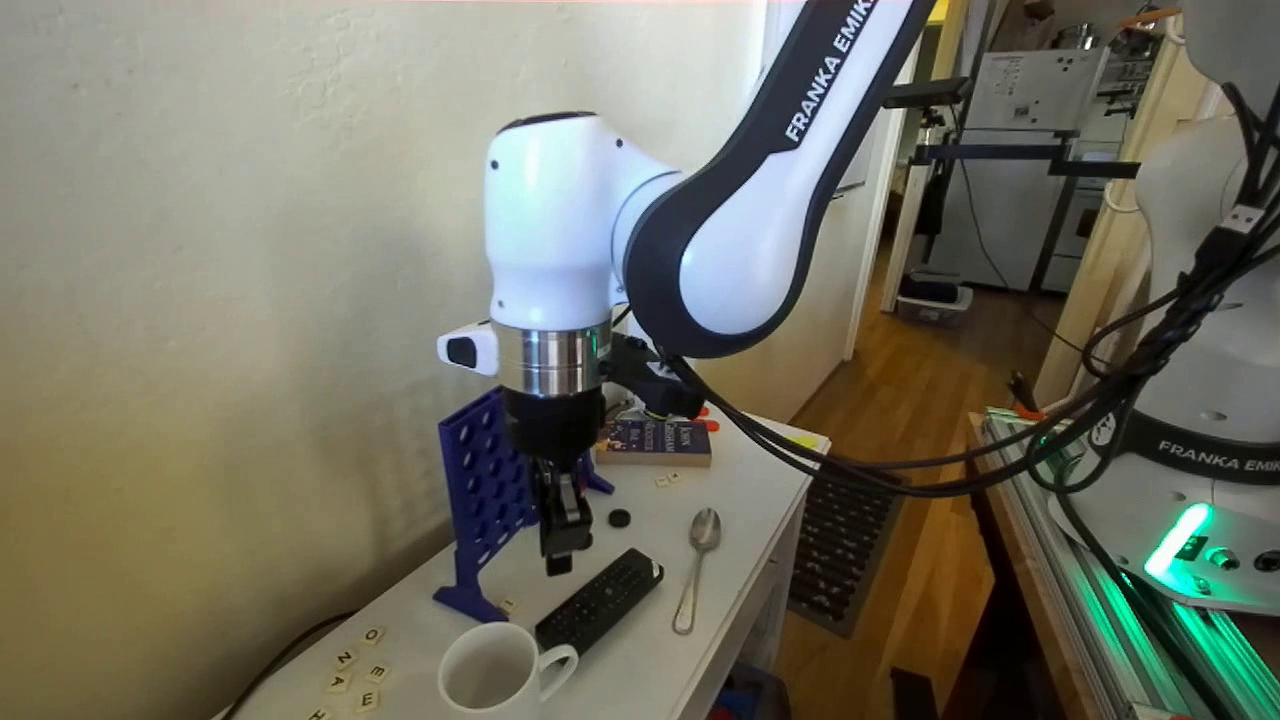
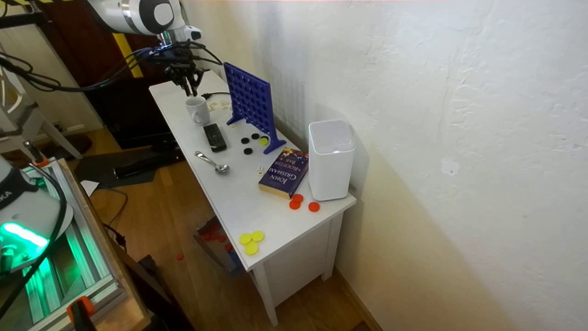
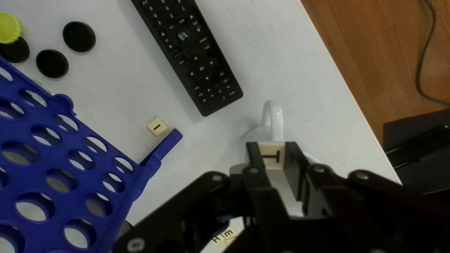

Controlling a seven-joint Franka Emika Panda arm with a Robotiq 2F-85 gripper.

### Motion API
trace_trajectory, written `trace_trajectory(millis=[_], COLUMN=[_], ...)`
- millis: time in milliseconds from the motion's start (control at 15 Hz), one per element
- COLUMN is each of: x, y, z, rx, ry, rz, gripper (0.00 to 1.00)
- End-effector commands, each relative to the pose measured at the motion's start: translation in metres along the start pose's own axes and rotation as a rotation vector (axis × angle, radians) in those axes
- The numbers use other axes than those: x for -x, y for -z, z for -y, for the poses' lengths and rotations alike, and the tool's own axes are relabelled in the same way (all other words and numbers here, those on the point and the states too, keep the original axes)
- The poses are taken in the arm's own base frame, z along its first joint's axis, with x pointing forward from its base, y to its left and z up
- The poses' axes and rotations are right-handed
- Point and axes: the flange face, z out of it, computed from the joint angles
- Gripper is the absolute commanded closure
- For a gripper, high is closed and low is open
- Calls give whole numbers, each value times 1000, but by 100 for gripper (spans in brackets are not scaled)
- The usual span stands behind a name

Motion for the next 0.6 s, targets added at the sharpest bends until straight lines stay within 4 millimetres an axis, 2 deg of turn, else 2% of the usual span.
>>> trace_trajectory(millis=[0, 133, 267, 533], x=[0, 7, 28, 86], y=[0, -5, -9, -20], z=[1, -28, -66, -134], rx=[0, 1, 10, 12], ry=[-1, -104, -229, -447], rz=[1, -7, 1, 23], gripper=[95, 95, 95, 95])
